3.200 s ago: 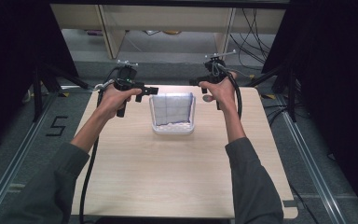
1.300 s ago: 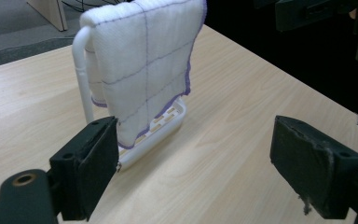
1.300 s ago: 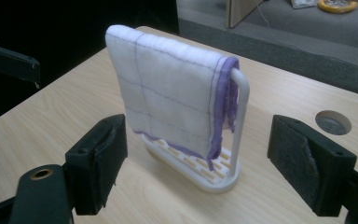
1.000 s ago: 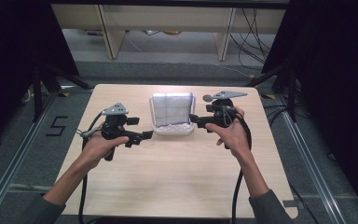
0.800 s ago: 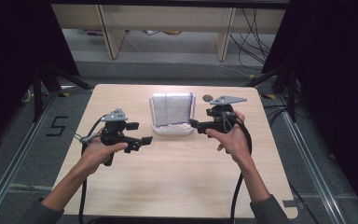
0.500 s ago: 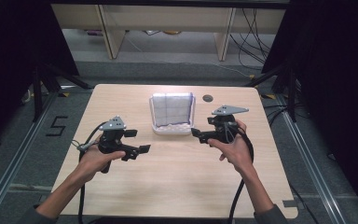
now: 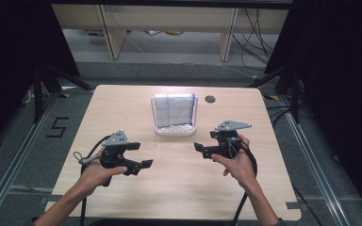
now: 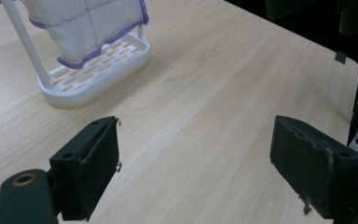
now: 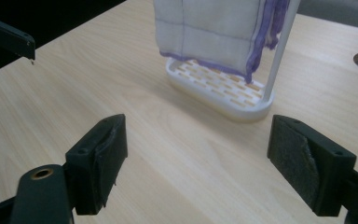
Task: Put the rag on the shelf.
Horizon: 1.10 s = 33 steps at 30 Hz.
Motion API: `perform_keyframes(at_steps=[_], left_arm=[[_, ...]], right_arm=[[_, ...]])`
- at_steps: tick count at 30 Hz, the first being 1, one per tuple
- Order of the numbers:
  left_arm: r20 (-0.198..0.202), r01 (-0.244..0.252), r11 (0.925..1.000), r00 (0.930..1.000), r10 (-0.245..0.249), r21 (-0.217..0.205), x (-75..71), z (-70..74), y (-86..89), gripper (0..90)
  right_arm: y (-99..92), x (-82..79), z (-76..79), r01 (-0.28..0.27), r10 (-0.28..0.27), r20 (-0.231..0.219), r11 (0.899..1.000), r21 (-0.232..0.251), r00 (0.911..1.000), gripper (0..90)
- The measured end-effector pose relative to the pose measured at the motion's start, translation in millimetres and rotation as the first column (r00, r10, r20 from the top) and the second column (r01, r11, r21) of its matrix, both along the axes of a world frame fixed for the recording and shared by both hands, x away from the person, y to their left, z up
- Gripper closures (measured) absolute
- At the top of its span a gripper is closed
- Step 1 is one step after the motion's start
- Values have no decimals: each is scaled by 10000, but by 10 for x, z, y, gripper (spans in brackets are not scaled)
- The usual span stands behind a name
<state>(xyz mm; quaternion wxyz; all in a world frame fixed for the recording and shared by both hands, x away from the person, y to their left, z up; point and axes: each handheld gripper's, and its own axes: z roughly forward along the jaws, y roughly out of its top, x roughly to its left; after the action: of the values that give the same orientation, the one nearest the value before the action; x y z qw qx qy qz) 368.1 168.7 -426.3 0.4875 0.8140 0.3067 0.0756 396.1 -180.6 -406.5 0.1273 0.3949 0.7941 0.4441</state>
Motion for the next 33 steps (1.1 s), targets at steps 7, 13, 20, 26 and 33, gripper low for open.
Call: perform_keyframes(at_steps=[7,13,20,26,33], left_arm=[[-138,-110,9999,9998,112,123,-79,-135,22,149],[-279,-74,9998,9996,79,174,-163,-298,55,150],[-490,-61,9986,9988,87,528,-282,-516,72,149],[-479,13,9971,9988,24,757,-385,-620,81,149],[-388,5,9962,9992,29,872,-489,-695,98,149]], right_arm=[[-46,-104,-189,131,-128,-264,9999,83,9996,211],[-124,-220,-424,50,-48,-304,10000,72,9995,212],[-121,-356,-578,42,-31,-833,9999,137,9965,212],[-157,-447,-641,15,-12,-727,10000,43,9973,209],[-137,-577,-735,-232,217,-807,9996,-182,9965,202]])
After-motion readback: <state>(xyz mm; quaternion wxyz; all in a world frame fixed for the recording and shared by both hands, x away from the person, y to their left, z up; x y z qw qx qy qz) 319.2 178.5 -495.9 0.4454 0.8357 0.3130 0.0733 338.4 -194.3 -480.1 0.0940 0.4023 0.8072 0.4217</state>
